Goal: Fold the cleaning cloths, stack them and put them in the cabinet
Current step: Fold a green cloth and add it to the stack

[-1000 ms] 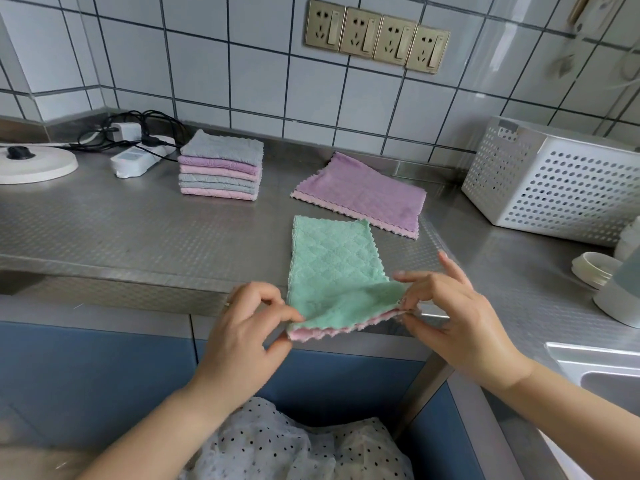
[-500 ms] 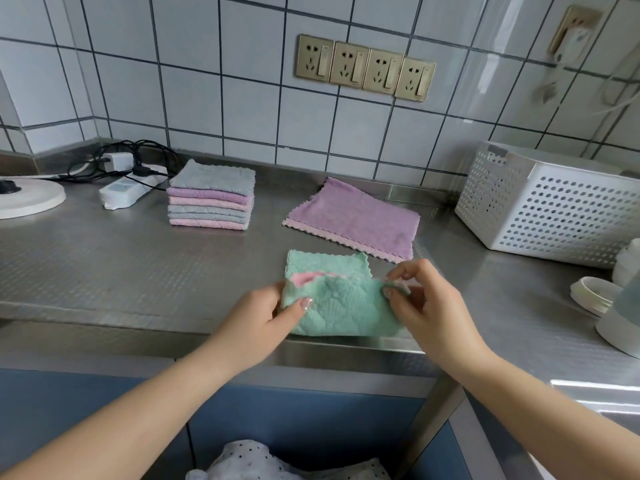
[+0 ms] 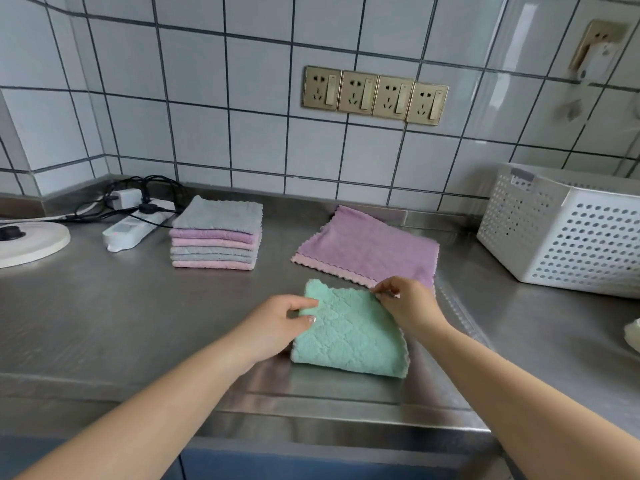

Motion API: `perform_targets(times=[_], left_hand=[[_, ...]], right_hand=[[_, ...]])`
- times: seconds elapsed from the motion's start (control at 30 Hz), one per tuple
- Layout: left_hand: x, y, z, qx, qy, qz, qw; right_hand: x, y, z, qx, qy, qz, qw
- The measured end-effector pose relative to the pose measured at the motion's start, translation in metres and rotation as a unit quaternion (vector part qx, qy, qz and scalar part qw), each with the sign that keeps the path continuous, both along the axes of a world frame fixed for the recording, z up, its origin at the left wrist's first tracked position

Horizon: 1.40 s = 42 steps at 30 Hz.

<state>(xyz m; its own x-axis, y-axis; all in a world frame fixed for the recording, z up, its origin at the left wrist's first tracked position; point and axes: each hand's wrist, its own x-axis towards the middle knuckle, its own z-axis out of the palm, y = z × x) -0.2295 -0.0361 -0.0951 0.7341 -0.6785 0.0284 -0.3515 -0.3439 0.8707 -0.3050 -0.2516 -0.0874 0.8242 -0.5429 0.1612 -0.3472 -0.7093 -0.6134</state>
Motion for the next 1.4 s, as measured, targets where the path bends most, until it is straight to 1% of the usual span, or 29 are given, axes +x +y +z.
perform_targets(times=[0.07,0.17,0.27,0.4,0.47,0.53,0.6,0.63,0.67,0.73,0.77,0.83,1.1,1.27,1.33,1.4], left_hand=[[0.006,-0.001,-0.003,0.035,-0.008,0.007,0.999],[0.009,-0.002,-0.003,0.064,-0.028,0.013,0.997],[0.009,-0.006,-0.001,0.102,-0.06,0.011,0.993],[0.004,-0.007,0.005,0.172,-0.12,0.004,0.978],[0.001,-0.006,0.008,0.191,-0.183,0.017,0.964],[-0.001,-0.009,0.011,0.188,-0.266,0.031,0.945],[-0.003,-0.021,0.013,0.187,-0.329,0.014,0.926],[-0.003,-0.029,0.013,0.199,-0.346,-0.003,0.917],[-0.003,-0.036,0.011,0.218,-0.349,-0.019,0.911],[-0.002,-0.045,0.003,0.271,-0.321,-0.05,0.906],[-0.002,-0.047,-0.002,0.295,-0.306,-0.061,0.903],[0.0,-0.046,-0.011,0.32,-0.286,-0.063,0.901],[0.009,-0.036,-0.016,0.331,-0.245,-0.019,0.911],[0.008,-0.033,-0.014,0.342,-0.235,-0.01,0.91],[0.008,-0.026,-0.013,0.342,-0.242,0.003,0.908],[0.006,-0.018,-0.011,0.318,-0.265,0.013,0.91]], right_hand=[[0.005,-0.001,-0.002,-0.012,0.018,0.004,1.0],[0.012,-0.003,-0.006,-0.029,0.028,0.007,0.999],[0.016,-0.004,-0.008,-0.033,0.028,0.006,0.999],[0.018,-0.005,-0.008,-0.049,0.041,0.018,0.998],[0.017,-0.003,-0.002,-0.084,0.035,0.011,0.996],[0.014,0.005,0.005,-0.132,0.003,0.012,0.991],[0.013,0.024,0.01,-0.172,-0.016,0.051,0.984],[0.013,0.035,0.01,-0.184,-0.002,0.078,0.98],[0.013,0.046,0.007,-0.192,0.027,0.103,0.976],[0.012,0.061,-0.005,-0.186,0.104,0.127,0.969],[0.01,0.063,-0.012,-0.185,0.134,0.126,0.965],[0.006,0.06,-0.024,-0.205,0.167,0.114,0.958],[-0.007,0.045,-0.025,-0.187,0.227,0.061,0.954],[-0.018,0.038,-0.021,-0.164,0.251,0.027,0.954],[-0.026,0.035,-0.019,-0.172,0.247,0.025,0.953],[-0.034,0.031,-0.018,-0.18,0.226,0.029,0.957]])
